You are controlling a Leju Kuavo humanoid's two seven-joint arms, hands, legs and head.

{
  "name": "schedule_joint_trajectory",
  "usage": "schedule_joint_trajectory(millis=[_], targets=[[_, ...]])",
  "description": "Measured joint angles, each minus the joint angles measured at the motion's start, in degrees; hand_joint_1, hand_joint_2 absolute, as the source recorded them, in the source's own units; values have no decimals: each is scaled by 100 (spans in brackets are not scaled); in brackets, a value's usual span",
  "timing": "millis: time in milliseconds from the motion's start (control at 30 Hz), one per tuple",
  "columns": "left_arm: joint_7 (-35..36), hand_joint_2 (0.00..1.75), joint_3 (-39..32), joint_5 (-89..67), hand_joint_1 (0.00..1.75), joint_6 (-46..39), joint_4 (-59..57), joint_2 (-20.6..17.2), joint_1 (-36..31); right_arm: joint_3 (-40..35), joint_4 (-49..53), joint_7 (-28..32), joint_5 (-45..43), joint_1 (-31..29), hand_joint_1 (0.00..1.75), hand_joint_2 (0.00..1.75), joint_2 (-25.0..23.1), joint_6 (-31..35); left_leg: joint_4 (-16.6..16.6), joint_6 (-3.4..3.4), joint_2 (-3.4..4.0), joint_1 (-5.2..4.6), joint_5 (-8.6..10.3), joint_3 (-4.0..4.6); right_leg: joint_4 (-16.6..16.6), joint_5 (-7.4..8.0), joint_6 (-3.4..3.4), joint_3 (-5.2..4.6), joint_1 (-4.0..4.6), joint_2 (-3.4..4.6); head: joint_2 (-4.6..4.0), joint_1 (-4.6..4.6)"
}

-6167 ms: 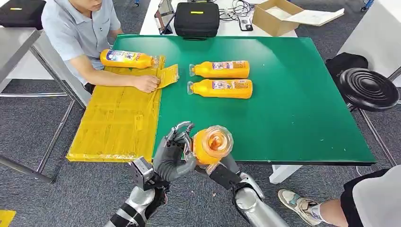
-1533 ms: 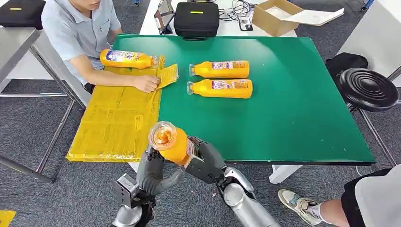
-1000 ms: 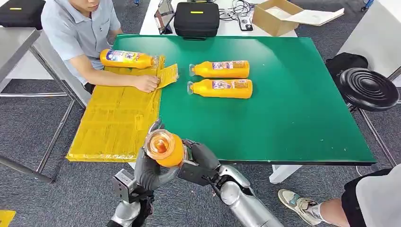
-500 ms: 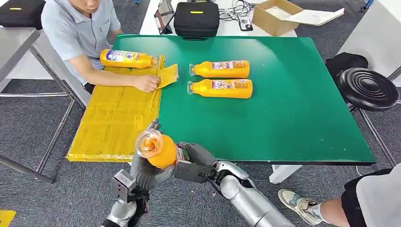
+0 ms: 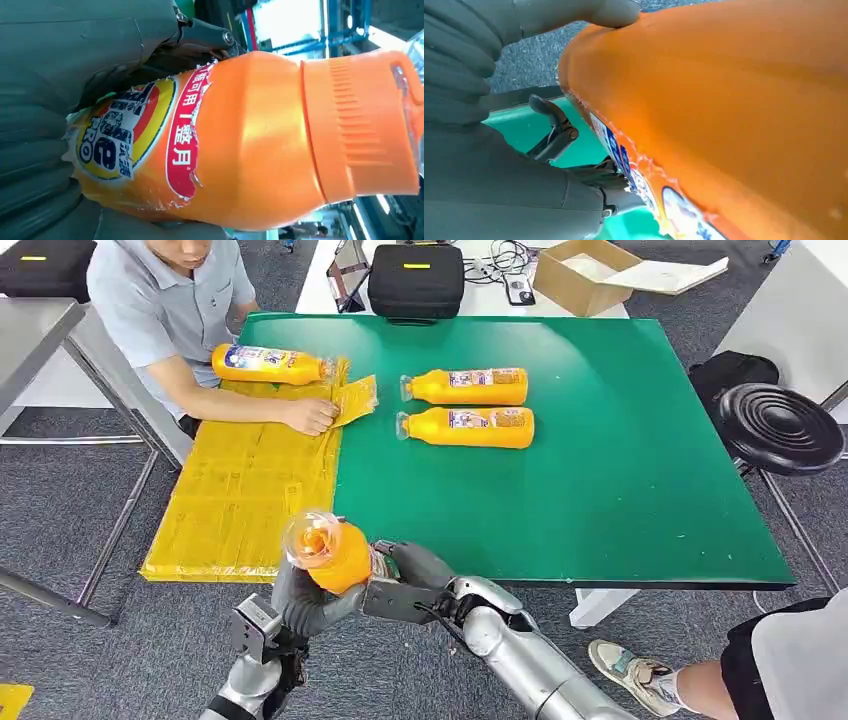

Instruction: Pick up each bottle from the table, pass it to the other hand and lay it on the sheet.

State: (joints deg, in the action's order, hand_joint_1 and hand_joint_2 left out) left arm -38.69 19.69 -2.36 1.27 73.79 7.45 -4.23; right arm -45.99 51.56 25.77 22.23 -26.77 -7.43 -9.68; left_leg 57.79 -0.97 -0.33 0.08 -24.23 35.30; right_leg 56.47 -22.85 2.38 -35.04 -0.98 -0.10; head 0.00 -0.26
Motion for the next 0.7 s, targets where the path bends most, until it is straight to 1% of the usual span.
schedule_joint_trajectory(millis=[67,100,133,167,267,467,600,700], targets=[[0,175,-11,46,175,246,-133,-17,-85,-20,-11,13,-22,-7,173,175,26,-2,0,0,0,0,0,0,0,0,0,1,0,0,0,-2],[2,175,-33,92,175,354,-177,-20,-105,-20,-11,22,-33,-7,148,175,28,-2,0,0,2,0,0,0,0,1,0,0,0,1,0,0],[9,175,-52,155,175,458,-205,-20,-113,-20,-11,30,-39,-7,44,175,31,0,0,0,3,0,0,-1,0,1,0,0,0,1,0,-2],[15,175,-77,232,175,573,-234,-20,-119,-20,-11,42,-46,-5,0,175,35,4,0,0,4,0,0,-1,0,1,0,0,0,1,0,0],[46,175,-127,398,175,855,-295,-20,-132,-22,-9,124,-70,-5,0,175,37,26,0,0,1,0,1,-1,0,1,0,0,0,0,0,-2],[418,175,-223,1259,175,1755,-314,11,-126,-15,182,650,68,207,0,175,35,514,0,0,1,0,0,0,0,0,0,-1,0,0,0,0],[555,175,-308,1545,175,1905,-314,35,-126,26,404,872,77,383,0,175,35,649,0,1,3,0,-1,0,-1,0,0,-2,0,1,0,-2],[605,175,-363,1626,175,1788,-312,81,-121,85,531,916,81,459,0,175,35,706,0,0,2,0,0,-1,-1,0,0,-2,0,1,0,0]])
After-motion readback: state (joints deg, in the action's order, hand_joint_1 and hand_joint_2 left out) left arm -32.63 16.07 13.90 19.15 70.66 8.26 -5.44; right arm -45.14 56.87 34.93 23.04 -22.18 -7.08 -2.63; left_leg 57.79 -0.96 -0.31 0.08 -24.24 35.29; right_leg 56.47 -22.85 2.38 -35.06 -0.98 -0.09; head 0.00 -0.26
